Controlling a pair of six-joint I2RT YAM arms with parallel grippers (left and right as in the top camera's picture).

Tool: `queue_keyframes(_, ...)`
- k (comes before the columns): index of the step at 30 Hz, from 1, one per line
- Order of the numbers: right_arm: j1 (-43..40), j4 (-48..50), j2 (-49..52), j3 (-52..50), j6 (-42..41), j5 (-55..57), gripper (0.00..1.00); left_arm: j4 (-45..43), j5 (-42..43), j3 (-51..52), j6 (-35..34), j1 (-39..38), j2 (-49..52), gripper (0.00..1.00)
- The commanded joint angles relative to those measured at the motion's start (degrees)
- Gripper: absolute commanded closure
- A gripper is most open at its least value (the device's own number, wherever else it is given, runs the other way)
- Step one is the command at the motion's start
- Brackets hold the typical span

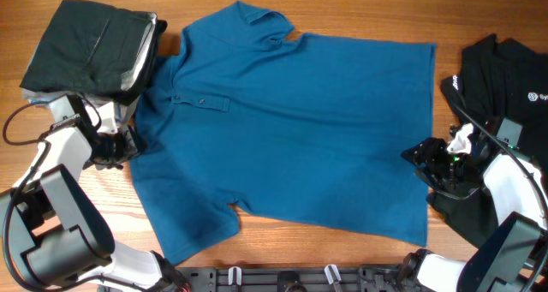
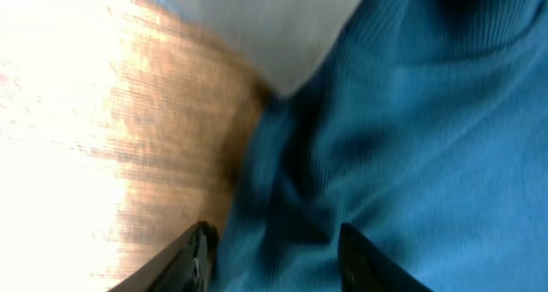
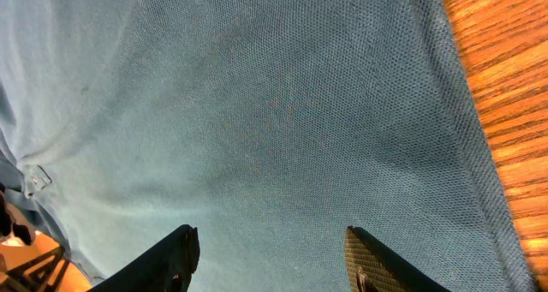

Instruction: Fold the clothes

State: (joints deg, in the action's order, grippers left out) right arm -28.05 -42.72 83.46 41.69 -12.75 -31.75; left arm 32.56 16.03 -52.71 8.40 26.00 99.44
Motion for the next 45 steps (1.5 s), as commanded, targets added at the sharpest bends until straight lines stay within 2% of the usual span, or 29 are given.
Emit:
queue_keyframes(1, 0.28, 0.00, 0.33, 0.35, 0.57, -1.16, 0.41, -1.49, -1.75, 1.16, 0.42, -2.47, 1.55, 0.58)
queue_keyframes(2, 0.28, -0.02, 0.33, 0.35, 0.57, -1.16, 0.41, -1.46, -1.81, 1.16, 0.42, -3.04, 1.57, 0.61)
queue_keyframes(5, 0.28, -0.02, 0.33, 0.35, 0.55, -1.38, 0.41, -1.09, -3.78, 1.29, 0.42, -4.00, 1.62, 0.77)
queue_keyframes(8, 0.28, -0.04, 0.33, 0.35, 0.55, -1.38, 0.41, -1.99, -6.56, 1.90, 0.39, -4.00, 1.62, 0.78)
queue_keyframes(10, 0.28, -0.07, 0.33, 0.35, 0.55, -1.38, 0.41, -2.45, -6.56, 2.03, 0.39, -3.98, 1.62, 0.83)
queue_keyframes(12, 0.28, -0.15, 0.33, 0.35, 0.57, -1.38, 0.41, -2.84, -6.60, 2.03, 0.31, -3.98, 1.62, 0.96)
queue_keyframes(21, 0.28, 0.50, 0.33, 0.35, 0.96, 1.95, 0.41, -3.65, -10.97, 1.29, -5.33, -3.98, -2.14, 0.96)
queue_keyframes(23, 0.28, 0.70, 0.33, 0.35, 4.42, 2.82, 0.57, -3.65, -12.52, 1.29, -6.34, -3.98, -3.87, 0.96)
queue_keyframes(24, 0.28, 0.50, 0.37, 0.35, 6.69, 3.13, 0.60, -3.63, -12.52, 1.31, -6.34, -3.98, -4.26, 0.96)
queue_keyframes(28, 0.28, 0.57, 0.55, 0.35, 3.54, 10.97, 0.62, -3.39, -12.57, 1.31, -6.71, -3.98, -4.31, 0.96)
queue_keyframes(30, 0.31, 0.26, 0.98, 0.20, 3.58, 11.19, 0.63, -3.41, -13.16, 1.31, -8.07, -3.98, -4.31, 0.96)
queue_keyframes(32, 0.31, -1.07, 2.29, -0.04, 3.56, 13.18, 0.55, -3.41, -13.18, 1.31, -8.57, -3.98, -4.31, 0.96)
queue_keyframes(34, 0.31, -0.46, 3.87, -0.44, 3.17, 13.33, 0.54, -3.41, -13.16, 1.31, -8.92, -3.98, -4.31, 0.96)
queue_keyframes(36, 0.31, 1.92, 6.75, -0.46, 3.30, 13.11, 0.44, -3.39, -13.16, 1.31, -8.92, -3.98, -4.31, 0.96)
queue_keyframes(38, 0.35, 5.11, 9.38, -0.46, 3.76, 12.39, 0.43, -2.99, -13.16, 1.31, -8.92, -3.98, -4.31, 0.96)
queue_keyframes(41, 0.48, 5.73, 12.17, -0.46, 7.61, 9.51, 0.53, -2.27, -13.18, 1.31, -8.90, -3.98, -4.31, 0.96)
queue_keyframes(43, 1.14, 5.14, 12.85, -0.46, 8.20, 8.83, 0.54, -1.92, -13.18, 1.31, -8.90, -3.98, -4.31, 0.96)
queue_keyframes(45, 2.19, 3.56, 12.81, -0.46, 8.28, 9.31, 0.64, -1.95, -14.01, 1.31, -8.90, -3.98, -4.31, 0.96)
